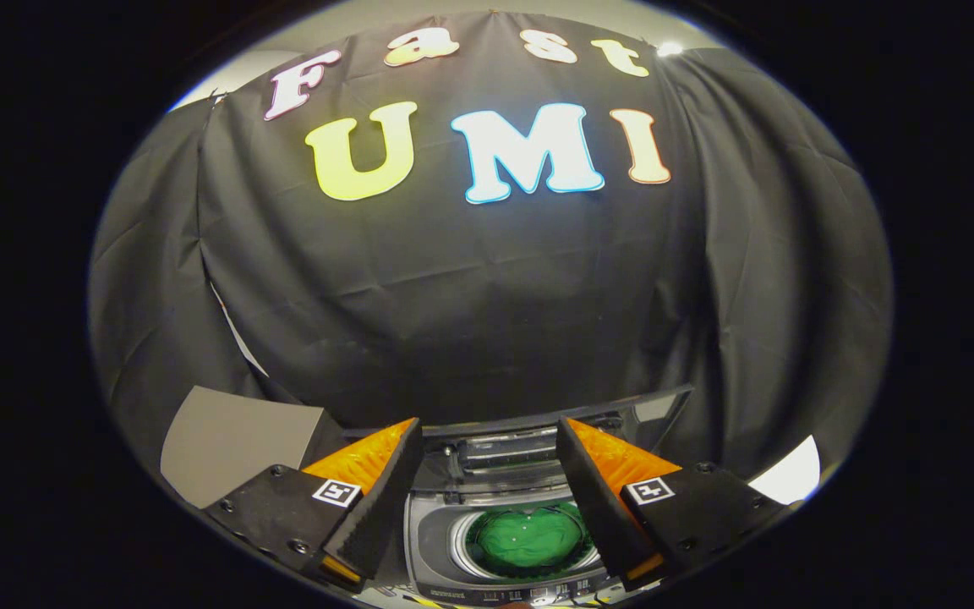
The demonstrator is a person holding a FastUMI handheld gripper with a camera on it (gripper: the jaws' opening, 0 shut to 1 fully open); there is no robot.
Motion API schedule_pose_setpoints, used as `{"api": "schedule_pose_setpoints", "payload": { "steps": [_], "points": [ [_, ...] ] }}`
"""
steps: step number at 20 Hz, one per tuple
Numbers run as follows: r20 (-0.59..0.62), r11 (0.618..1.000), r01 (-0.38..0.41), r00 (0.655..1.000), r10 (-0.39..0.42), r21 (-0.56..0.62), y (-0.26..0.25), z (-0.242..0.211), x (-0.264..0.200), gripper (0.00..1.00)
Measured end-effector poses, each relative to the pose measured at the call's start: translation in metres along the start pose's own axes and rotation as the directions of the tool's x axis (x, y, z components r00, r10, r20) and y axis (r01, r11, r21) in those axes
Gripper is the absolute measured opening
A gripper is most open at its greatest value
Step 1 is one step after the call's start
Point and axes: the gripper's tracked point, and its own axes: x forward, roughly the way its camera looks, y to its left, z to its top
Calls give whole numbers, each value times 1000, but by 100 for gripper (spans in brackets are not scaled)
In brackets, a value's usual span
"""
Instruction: Put the clothes into the washing machine and then close the washing machine lid.
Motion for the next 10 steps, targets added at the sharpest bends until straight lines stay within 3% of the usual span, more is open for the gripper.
{"api": "schedule_pose_setpoints", "payload": {
  "steps": [5,10],
  "points": [
    [-35,998,36,999,-38,-45,-9,6,46,98],
    [-80,997,15,997,-21,-76,-5,1,89,98]
  ]
}}
